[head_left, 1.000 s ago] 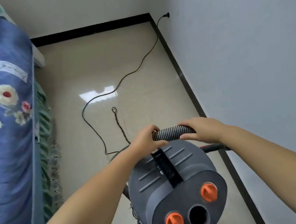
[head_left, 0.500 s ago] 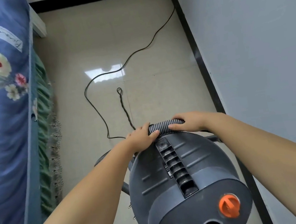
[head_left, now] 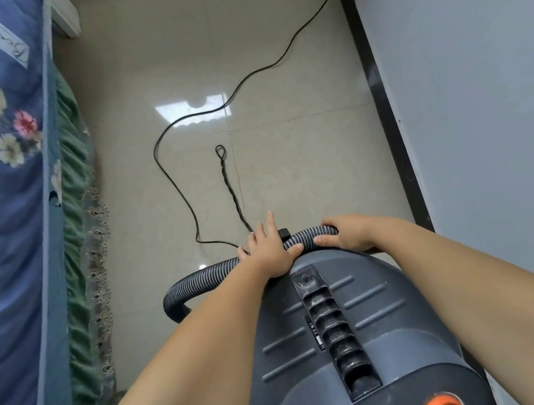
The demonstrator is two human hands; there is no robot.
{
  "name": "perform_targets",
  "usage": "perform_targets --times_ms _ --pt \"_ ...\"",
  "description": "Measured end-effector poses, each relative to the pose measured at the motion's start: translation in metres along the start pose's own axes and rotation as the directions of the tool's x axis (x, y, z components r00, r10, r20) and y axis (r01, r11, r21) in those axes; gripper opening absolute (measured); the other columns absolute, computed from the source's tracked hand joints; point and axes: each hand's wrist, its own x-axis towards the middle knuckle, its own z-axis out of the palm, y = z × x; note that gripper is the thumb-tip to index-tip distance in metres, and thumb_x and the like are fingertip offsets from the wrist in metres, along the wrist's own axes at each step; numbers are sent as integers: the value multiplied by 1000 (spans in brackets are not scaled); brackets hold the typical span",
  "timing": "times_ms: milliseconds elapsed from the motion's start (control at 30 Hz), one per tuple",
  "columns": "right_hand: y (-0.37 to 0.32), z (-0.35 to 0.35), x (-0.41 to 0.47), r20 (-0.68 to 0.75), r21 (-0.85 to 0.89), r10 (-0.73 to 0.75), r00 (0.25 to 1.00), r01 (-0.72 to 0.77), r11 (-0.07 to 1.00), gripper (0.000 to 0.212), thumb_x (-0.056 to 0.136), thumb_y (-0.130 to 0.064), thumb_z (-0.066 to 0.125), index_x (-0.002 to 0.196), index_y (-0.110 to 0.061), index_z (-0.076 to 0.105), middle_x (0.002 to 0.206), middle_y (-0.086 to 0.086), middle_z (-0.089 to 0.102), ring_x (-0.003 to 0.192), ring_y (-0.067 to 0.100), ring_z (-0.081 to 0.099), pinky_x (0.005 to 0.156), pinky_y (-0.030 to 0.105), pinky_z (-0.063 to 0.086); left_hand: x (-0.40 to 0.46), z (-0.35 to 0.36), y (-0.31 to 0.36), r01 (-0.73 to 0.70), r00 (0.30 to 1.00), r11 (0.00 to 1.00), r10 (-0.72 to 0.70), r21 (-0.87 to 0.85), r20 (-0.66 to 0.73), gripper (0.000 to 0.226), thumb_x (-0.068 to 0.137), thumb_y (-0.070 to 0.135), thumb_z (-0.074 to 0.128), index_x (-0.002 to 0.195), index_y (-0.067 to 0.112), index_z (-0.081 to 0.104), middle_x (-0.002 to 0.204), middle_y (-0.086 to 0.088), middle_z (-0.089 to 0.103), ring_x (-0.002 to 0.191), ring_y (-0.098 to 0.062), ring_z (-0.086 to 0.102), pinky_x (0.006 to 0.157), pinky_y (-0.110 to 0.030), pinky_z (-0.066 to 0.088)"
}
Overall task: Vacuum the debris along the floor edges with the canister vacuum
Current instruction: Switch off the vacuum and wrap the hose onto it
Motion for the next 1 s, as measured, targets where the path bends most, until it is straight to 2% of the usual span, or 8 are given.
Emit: perform_targets --times_ms 167,300,433,567,667,800,867,1000 --pt "5 6 7 -38 71 -1 999 3 997 49 95 -53 48 128 -16 51 126 10 59 112 27 55 89 31 40 9 1 -5 -7 1000 999 6 -49 -30 94 89 59 50 152 27 -12 162 0 0 148 -29 3 116 -56 6" --pt "0 10 -13 -162 87 41 986 -27 996 50 96 -47 49 137 -19 48 137 11 54 124 30 49 105 39 38 -1 0 -4 30 997 997 -35 -72 -66 92 85 63 53 153 22 7 158 -6 22 145 -28 19 118 -49 10" --pt "-11 12 -54 -259 95 73 963 -50 994 53 96 -43 45 145 -24 38 150 10 39 137 31 35 111 49 31 -37 -4 0 15 984 978 -51 -206 -171 64 89 47 56 142 17 38 141 -9 49 131 -30 43 111 -45 30" --pt "-39 3 -107 -339 65 74 938 -55 996 50 97 -36 43 146 -26 36 145 9 41 133 31 39 107 48 36 -105 -26 16 -124 963 956 52 -266 -265 53 93 37 55 140 18 42 138 -5 52 124 -26 50 103 -41 41" --pt "-66 -10 -154 -426 28 -7 905 21 999 52 98 -28 41 149 -23 30 146 12 41 129 32 43 104 46 39 -162 -48 19 -177 911 960 76 -218 -406 41 97 34 49 135 19 48 131 -1 58 109 -22 60 93 -37 46" --pt "-106 -26 -215 -565 -107 -146 812 103 989 60 98 -24 40 153 -27 17 139 11 44 112 30 51 93 42 42 -232 -79 9 -289 765 952 165 -103 -622 34 98 32 47 128 18 54 120 1 63 109 -16 57 93 -32 43" --pt "-128 -35 -239 -607 -182 -205 768 116 976 61 98 -25 41 153 -27 16 137 10 46 113 29 50 94 42 41 -260 -96 -1 -340 704 939 223 -45 -674 32 97 32 48 126 18 56 115 1 64 107 -16 57 90 -30 42" --pt "-180 -46 -272 -648 -256 -268 713 127 958 60 98 -26 42 153 -25 18 140 9 45 122 28 46 101 42 38 -299 -135 -31 -383 633 924 269 9 -726 32 96 31 50 124 17 57 111 1 65 105 -17 57 88 -31 43"
